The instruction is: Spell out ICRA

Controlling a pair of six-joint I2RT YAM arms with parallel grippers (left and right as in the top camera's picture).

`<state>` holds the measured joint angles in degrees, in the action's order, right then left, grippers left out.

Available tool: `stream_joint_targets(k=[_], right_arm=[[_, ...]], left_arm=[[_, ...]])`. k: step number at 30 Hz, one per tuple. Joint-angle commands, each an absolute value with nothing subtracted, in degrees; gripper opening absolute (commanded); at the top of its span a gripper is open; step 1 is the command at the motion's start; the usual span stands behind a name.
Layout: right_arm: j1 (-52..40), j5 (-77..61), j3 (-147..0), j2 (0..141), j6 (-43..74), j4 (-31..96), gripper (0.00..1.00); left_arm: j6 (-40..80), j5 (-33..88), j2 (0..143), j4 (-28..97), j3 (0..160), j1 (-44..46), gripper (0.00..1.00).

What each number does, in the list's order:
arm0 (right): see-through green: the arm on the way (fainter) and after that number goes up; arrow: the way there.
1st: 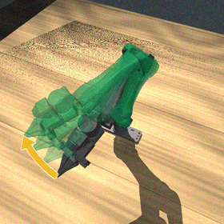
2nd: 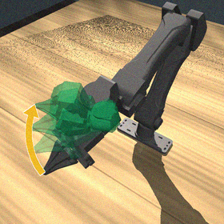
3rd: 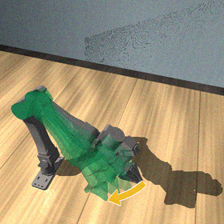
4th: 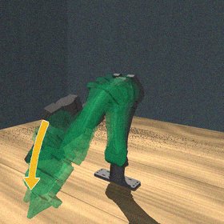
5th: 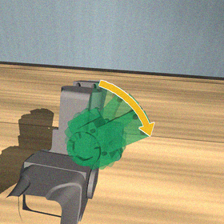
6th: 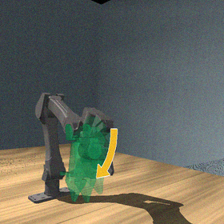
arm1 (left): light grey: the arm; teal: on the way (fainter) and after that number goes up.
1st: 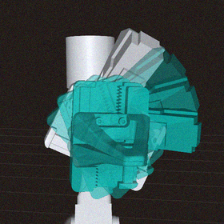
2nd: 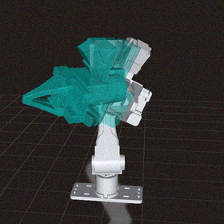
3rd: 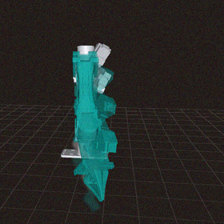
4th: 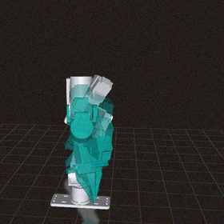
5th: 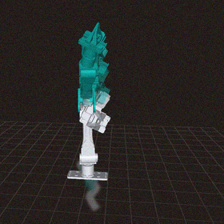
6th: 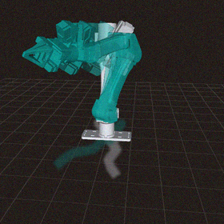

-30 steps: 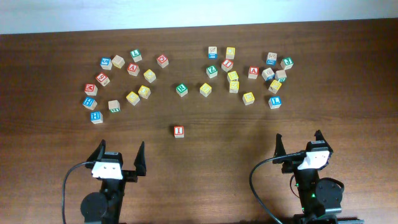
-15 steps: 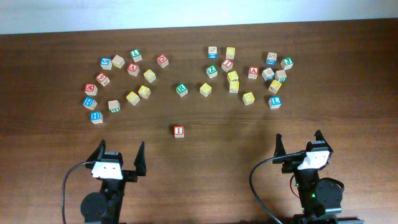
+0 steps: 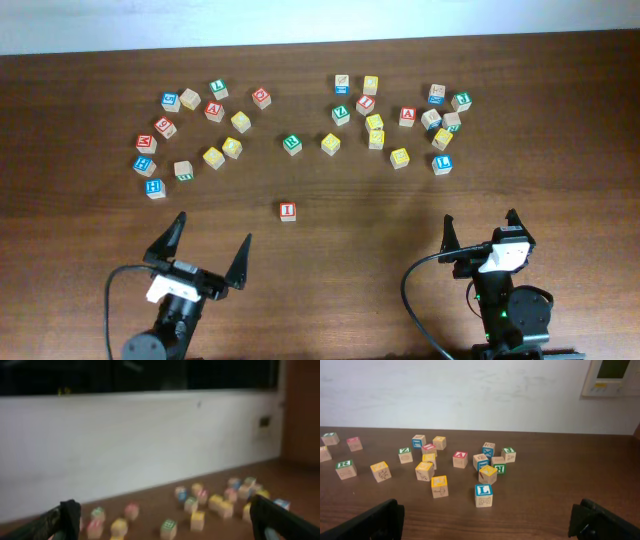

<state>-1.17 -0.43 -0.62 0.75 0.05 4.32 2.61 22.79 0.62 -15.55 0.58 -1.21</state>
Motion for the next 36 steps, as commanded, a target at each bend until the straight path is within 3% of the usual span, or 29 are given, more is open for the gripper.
stream_joint_targets(k=[1,5,10,14,17,19,21,28,31,33,36], right_arm=[[-1.5,-0.2,-0.3,0.4,0.2,4.6,0.98],[-1.5,-0.2,-0.3,0.4,0.3,4.6,0.98],[-1.5,-0.2,-0.3,0.4,0.3,4.6,0.98],[-1.5,-0.2,-0.3,0.4,0.2,4.6,0.98],[-1.5,-0.2,-0.3,0.4,0.2,4.6,0.98],[-1.5,-0.2,-0.3,0.4,0.2,4.6,0.98],[-1.5,-0.2,-0.3,0.4,0.2,4.6,0.98],[-1.5,-0.2,-0.3,0.4,0.2,4.6,0.98],[-1.5,-0.2,-0.3,0.4,0.2,4.6,0.98],[-1.5,-0.2,-0.3,0.4,0.3,4.6,0.98],[-1.5,-0.2,-0.3,0.4,0.3,4.6,0.98]], left_arm=[[8.3,26.3,0.5,-18.5,2.8,-1.6,0.99],[7.0,24.0,6.1,-11.9,12.9,-1.6,0.99],[-3.1,29.2,28.8,13.3,37.9,-1.6,0.99],[-3.1,32.1,40.2,15.6,47.0,-1.6,0.99],[-4.5,20.9,52.5,39.0,62.4,-1.6,0.99],[-6.8,20.2,61.5,54.5,72.8,-1.5,0.99],[-6.8,22.1,67.9,61.5,77.8,-1.5,0.99],[-6.8,37.2,77.3,66.3,78.4,-0.8,0.99],[-6.7,37.3,80.9,67.9,77.9,1.5,0.99],[-4.7,33.7,84.5,68.8,76.9,4.0,0.99],[11.8,16.2,89.6,67.7,73.7,9.1,0.99]])
